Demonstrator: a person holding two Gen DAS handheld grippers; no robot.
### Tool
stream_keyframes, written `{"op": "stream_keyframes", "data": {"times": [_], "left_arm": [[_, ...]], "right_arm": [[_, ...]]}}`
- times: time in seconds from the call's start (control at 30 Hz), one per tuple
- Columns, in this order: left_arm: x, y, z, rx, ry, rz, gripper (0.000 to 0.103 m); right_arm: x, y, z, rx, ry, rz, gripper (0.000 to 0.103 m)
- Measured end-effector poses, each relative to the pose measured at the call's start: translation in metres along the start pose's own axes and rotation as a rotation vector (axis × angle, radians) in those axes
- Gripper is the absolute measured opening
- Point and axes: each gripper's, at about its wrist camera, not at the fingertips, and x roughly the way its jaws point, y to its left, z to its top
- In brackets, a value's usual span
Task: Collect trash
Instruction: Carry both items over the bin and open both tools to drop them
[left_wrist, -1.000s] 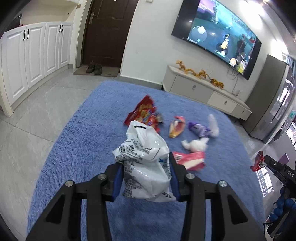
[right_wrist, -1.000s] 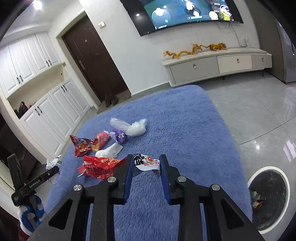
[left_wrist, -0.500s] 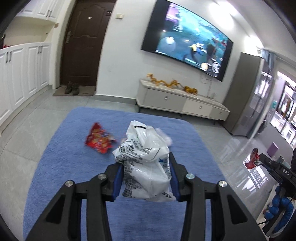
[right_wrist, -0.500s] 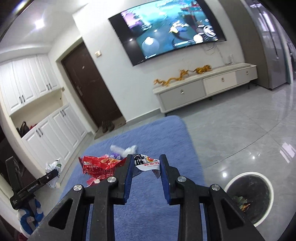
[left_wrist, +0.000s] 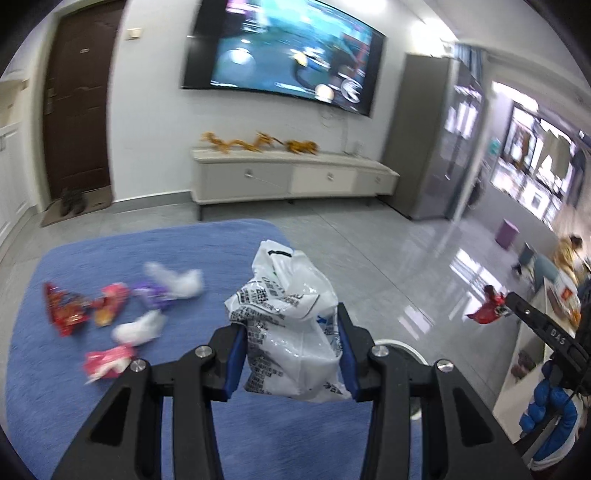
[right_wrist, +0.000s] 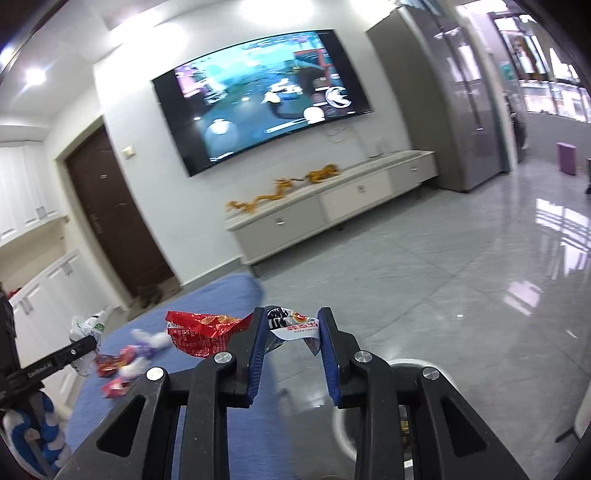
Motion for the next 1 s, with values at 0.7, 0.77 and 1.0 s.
{"op": "stream_keyframes", "data": {"times": [0.7,0.77,1.0], "left_arm": [[0.193,-0.176,-0.023,0.167,0.324,-0.256,0.043],[0.206,-0.183,-0.024,0.161,0.345,-0.282,0.043],[0.233,-0.198,-0.025,0.118,0.389,-0.352,0.059]], "right_arm": [[0.072,-0.131,-0.047,0.205,0.199,-0.239,0.026],[0.078,-0.135,-0.049,0.213,0.216,-0.245,0.026],[0.093,-0.145,-0.055,0.242,0.278,-0.265,0.037]]}}
